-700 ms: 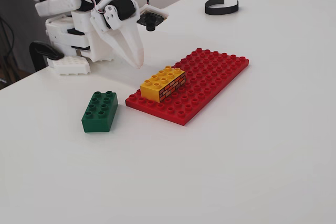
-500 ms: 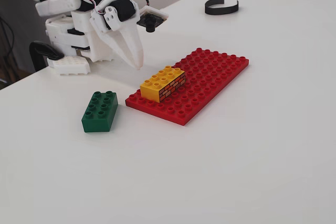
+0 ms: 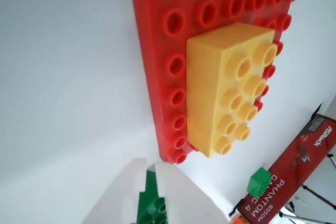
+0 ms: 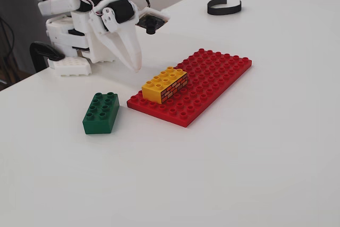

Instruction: Grab the loose lego brick and stack it on top of the fixed one.

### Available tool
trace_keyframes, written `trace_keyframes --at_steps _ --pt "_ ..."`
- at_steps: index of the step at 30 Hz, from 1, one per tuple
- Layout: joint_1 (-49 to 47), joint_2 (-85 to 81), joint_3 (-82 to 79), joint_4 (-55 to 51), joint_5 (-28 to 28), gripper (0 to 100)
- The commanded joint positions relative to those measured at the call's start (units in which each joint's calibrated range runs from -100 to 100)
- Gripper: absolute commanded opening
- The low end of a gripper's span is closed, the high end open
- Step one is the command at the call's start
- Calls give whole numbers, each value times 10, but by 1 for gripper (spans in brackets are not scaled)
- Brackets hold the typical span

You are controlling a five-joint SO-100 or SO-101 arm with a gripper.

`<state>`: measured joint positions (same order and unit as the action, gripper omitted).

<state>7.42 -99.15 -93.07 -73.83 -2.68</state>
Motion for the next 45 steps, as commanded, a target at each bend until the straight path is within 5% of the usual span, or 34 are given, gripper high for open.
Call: trace_keyframes --at_steps 1,11,19,29,38,45 --pt "45 -1 60 -9 -18 1" --pt "91 52 288 -119 -140 1" --pt "111 314 527 -238 -248 1" --pt "295 627 666 -256 -355 2" --pt "315 696 660 -243 -365 1" --pt "312 712 633 -119 -364 2"
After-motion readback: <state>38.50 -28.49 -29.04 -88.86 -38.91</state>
